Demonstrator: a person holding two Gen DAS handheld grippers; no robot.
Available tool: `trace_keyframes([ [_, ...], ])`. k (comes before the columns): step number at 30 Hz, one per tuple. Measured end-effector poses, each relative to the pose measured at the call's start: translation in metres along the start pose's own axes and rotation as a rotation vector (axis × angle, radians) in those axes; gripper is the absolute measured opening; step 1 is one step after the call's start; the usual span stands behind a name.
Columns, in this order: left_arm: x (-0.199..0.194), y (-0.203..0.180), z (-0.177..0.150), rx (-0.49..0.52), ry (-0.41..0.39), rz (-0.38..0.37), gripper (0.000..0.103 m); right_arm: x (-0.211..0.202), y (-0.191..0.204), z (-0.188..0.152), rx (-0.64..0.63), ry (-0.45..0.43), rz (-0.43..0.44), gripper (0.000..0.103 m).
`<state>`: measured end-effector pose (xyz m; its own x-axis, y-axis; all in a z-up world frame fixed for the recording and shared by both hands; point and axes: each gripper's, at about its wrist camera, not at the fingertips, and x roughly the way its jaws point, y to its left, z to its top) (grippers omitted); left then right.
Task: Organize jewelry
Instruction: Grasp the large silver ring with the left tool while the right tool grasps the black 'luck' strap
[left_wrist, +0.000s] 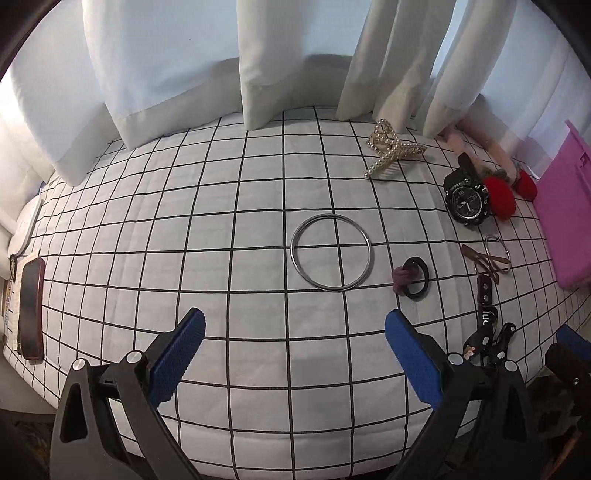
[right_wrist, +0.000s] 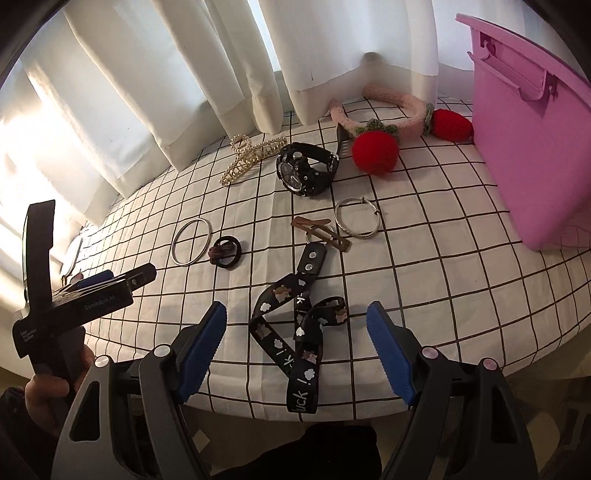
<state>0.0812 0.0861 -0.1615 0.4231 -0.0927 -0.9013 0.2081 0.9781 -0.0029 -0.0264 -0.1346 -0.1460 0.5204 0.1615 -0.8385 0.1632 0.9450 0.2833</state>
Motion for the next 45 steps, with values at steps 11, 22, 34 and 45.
trace_keyframes([
  [11,0.044,-0.009,0.0,0.01,-0.039,0.027,0.096,0.033,0.008,-0.033,-0.058,0.002,-0.008,0.075],
  [22,0.062,-0.014,0.008,0.013,-0.091,0.005,0.098,0.055,0.009,-0.04,-0.112,-0.048,-0.064,0.075],
  [34,0.072,-0.02,0.022,0.028,-0.142,-0.003,0.098,0.071,0.024,-0.034,-0.236,-0.076,-0.177,0.082],
  [45,0.066,-0.017,0.016,0.026,-0.157,-0.007,0.09,0.072,0.023,-0.038,-0.276,-0.125,-0.167,0.083],
])
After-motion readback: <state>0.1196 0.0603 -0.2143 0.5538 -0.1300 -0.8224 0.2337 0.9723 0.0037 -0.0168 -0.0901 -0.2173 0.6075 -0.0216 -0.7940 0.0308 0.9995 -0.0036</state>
